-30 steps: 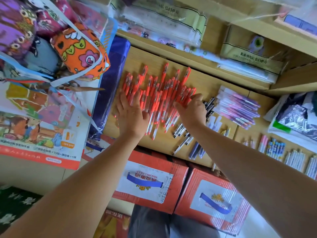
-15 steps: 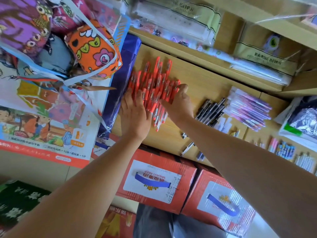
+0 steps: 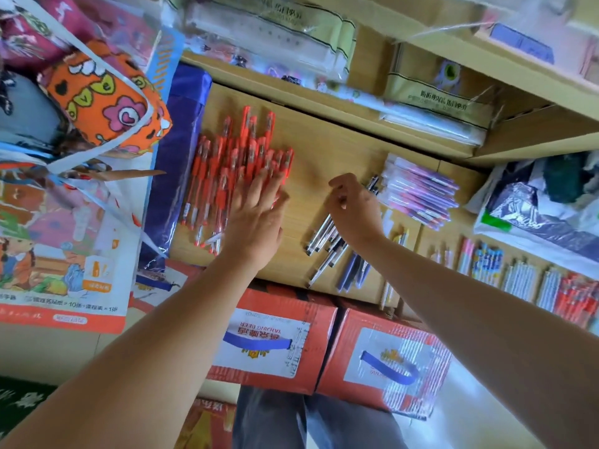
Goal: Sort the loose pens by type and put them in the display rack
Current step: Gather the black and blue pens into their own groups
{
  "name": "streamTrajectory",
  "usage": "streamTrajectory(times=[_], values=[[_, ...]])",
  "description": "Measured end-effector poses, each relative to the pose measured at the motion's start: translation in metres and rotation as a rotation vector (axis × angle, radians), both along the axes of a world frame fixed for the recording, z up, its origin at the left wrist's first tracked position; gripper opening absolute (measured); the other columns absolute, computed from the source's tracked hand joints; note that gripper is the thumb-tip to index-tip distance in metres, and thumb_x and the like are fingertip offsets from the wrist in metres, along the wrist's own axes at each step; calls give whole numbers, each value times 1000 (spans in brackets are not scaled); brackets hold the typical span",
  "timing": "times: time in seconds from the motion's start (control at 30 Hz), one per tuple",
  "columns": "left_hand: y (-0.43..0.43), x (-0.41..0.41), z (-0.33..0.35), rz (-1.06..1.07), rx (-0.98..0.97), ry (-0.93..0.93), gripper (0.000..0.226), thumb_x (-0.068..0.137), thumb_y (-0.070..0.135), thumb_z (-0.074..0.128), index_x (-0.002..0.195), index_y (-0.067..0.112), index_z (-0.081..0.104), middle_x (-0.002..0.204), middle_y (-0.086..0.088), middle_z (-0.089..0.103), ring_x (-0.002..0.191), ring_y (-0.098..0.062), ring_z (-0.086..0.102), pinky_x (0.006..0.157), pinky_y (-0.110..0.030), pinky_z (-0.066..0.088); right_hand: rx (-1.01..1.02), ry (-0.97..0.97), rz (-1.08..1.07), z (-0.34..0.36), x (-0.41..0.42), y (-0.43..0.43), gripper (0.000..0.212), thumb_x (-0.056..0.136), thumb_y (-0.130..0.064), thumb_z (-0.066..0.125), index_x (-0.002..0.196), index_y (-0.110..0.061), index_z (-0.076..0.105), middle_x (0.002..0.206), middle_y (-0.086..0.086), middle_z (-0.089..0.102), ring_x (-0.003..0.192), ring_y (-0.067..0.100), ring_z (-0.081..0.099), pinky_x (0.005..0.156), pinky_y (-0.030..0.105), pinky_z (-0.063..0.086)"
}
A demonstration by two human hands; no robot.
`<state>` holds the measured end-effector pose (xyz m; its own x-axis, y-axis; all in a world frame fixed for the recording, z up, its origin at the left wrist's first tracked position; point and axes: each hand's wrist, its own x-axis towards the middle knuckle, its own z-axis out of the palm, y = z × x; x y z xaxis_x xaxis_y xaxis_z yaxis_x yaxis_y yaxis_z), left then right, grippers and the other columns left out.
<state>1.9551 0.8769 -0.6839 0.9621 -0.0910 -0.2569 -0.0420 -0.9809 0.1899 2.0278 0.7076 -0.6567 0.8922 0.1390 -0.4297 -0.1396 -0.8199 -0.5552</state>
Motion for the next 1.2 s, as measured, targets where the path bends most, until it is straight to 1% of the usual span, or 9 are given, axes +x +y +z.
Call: streamTrajectory(times=[0.13, 0.23, 0.33, 0.43, 0.53, 0.77, 0.97, 1.1, 1.2], values=[[-7, 0, 5, 7, 56, -31, 50, 75, 25, 63, 123, 14, 58, 150, -13, 32, 142, -34, 20, 115, -51, 15, -60, 45, -43, 3, -5, -30, 27, 88, -7, 52, 112, -14, 62, 88, 2, 64, 78, 18, 60, 67, 29, 50], [-25, 3, 8, -39, -30, -94, 44, 70, 22, 69, 112, 10, 62, 133, -15, 47, 127, -34, 35, 104, -50, 34, -72, 58, -70, 6, -10, -43, 17, 88, -10, 54, 101, -15, 63, 86, 1, 66, 78, 20, 64, 68, 36, 56], [-52, 6, 8, -101, -133, -73, 56, 64, 26, 79, 115, 12, 59, 126, -15, 50, 116, -36, 46, 96, -47, 42, -97, 77, -28, 6, -16, -58, 12, 87, -10, 57, 96, -16, 62, 83, 2, 67, 74, 22, 64, 65, 37, 55], [-80, 4, 2, -110, -131, -5, 74, 60, 41, 82, 124, 17, 55, 130, -16, 48, 118, -37, 47, 96, -47, 41, -134, 82, 57, 2, -25, -76, 5, 88, -14, 59, 93, -14, 61, 77, 6, 69, 67, 24, 62, 60, 33, 51], [-97, -1, -9, -57, -90, 23, 82, 59, 48, 80, 130, 20, 49, 137, -16, 43, 121, -38, 44, 100, -50, 38, -132, 45, 109, -5, -36, -87, 11, 90, -23, 62, 96, -13, 61, 75, 5, 67, 64, 22, 58, 56, 29, 46], [-110, 0, -13, 71, -23, -2, 65, 62, 31, 72, 121, 17, 49, 131, -17, 45, 111, -36, 48, 87, -43, 42, -132, -3, 113, -18, -43, -94, 15, 88, -24, 62, 102, -19, 60, 63, 3, 62, 57, 23, 59, 50, 29, 46], [-98, 0, -9, 200, -86, 36, 56, 68, 23, 74, 117, 15, 49, 128, -20, 41, 110, -36, 44, 89, -41, 42, -82, 16, 24, -14, -31, -88, 21, 91, -18, 58, 112, -15, 59, 78, 2, 65, 62, 19, 59, 48, 23, 41], [-91, -2, -7, 260, -85, 44, 54, 71, 24, 74, 117, 14, 47, 126, -19, 40, 108, -34, 43, 91, -39, 42, -95, 62, -53, -22, -19, -72, 20, 92, -23, 56, 106, -11, 62, 87, 9, 68, 73, 24, 64, 65, 34, 55], [-87, -4, -8, 264, -115, 3, 50, 71, 22, 74, 114, 13, 49, 121, -19, 42, 105, -34, 44, 89, -39, 45, -131, 82, -60, -32, -9, -53, 25, 91, -35, 59, 98, -11, 61, 81, 8, 67, 72, 25, 65, 67, 36, 57]])
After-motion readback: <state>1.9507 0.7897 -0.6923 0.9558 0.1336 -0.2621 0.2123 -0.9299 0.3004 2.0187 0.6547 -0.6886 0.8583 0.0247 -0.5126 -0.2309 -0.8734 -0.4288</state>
